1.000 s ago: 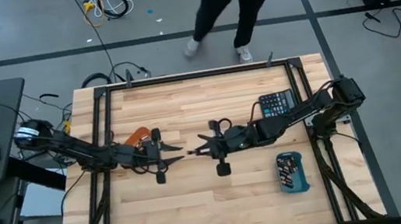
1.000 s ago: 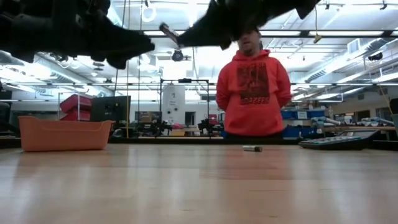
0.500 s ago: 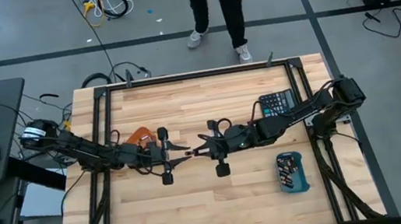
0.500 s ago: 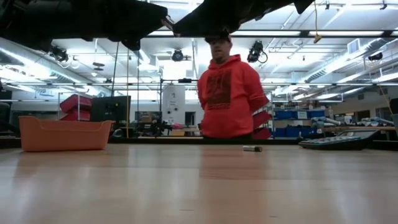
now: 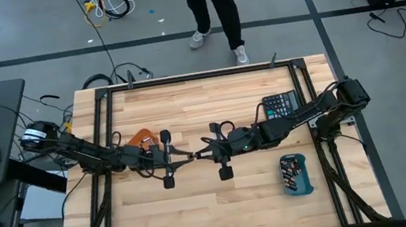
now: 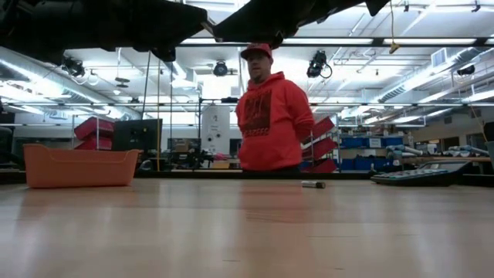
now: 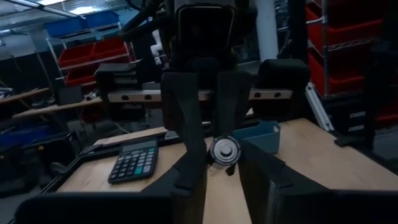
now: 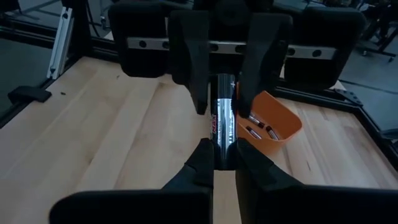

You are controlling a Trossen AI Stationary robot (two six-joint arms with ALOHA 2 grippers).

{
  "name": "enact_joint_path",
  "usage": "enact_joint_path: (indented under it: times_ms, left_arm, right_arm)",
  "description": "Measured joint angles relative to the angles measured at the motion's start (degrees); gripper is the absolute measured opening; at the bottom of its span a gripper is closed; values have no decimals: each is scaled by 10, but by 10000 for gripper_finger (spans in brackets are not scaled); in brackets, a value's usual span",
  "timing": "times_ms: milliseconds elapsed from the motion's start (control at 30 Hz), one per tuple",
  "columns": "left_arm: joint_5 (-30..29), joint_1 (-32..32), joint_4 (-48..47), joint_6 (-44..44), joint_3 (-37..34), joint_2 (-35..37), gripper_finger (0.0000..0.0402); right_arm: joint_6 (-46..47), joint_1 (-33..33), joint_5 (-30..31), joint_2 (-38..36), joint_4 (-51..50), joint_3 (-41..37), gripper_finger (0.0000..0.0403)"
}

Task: Sort batteries
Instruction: Put the silver battery into the orange bin

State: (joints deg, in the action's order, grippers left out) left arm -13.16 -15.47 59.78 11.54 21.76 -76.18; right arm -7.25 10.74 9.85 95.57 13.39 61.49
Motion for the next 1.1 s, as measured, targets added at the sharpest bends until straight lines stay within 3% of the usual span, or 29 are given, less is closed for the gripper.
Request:
enact_joint_path:
  times_ms: [267, 633, 733, 833, 933, 1000, 1100]
  left_arm:
    - [-1, 0, 4, -11, 0, 0, 29]
    - [-41, -1, 7, -48, 0, 1, 19]
    - [-91, -12, -15, -58, 0, 5, 19]
    - [-193, -28, -100, -73, 0, 32, 19]
    - [-301, -45, -255, -131, 0, 85, 18]
    - [-365, -53, -375, -203, 0, 130, 18]
    - [-390, -56, -580, -352, 0, 204, 18]
  right_arm:
    - [4, 0, -1, 0, 3, 0, 32]
    - [41, 0, 2, -11, -11, 0, 80]
    - [55, -1, 9, -16, -36, 0, 95]
    - [79, -3, 38, -23, -81, 0, 105]
    - [124, -10, 67, -28, -131, 0, 109]
    - [148, -15, 73, -28, -157, 0, 108]
    - [167, -22, 75, -26, -171, 0, 108]
